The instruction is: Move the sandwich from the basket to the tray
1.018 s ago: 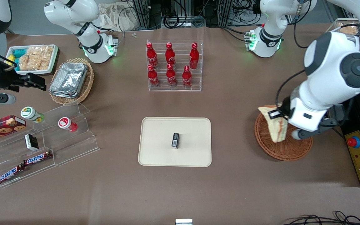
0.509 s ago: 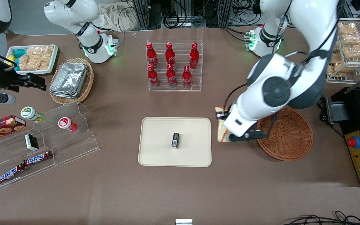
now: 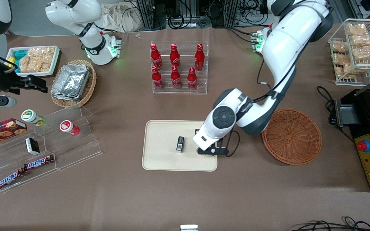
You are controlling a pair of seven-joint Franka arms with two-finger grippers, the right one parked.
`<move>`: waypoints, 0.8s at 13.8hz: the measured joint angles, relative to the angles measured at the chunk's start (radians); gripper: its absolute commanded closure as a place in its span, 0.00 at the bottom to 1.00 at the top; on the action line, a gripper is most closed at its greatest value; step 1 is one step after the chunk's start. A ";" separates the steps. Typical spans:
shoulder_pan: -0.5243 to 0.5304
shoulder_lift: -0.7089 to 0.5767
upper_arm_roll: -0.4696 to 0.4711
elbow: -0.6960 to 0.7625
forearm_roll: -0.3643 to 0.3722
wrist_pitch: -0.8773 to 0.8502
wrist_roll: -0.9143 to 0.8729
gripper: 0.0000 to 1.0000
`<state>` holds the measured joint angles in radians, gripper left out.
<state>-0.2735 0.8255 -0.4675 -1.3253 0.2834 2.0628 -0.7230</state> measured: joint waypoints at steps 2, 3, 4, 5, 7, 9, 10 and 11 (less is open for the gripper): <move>-0.005 0.044 0.008 0.004 0.061 0.044 -0.030 0.97; -0.005 0.060 0.012 0.007 0.070 0.061 -0.033 0.96; -0.005 0.073 0.015 0.011 0.078 0.075 -0.034 0.91; -0.005 0.083 0.019 0.014 0.099 0.084 -0.034 0.67; -0.006 0.092 0.020 0.021 0.136 0.087 -0.036 0.00; -0.007 0.093 0.022 0.026 0.146 0.087 -0.039 0.00; -0.007 0.093 0.024 0.028 0.146 0.085 -0.039 0.00; -0.007 0.093 0.026 0.033 0.146 0.076 -0.040 0.00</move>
<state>-0.2802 0.9182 -0.4418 -1.2923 0.4292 2.1390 -0.7634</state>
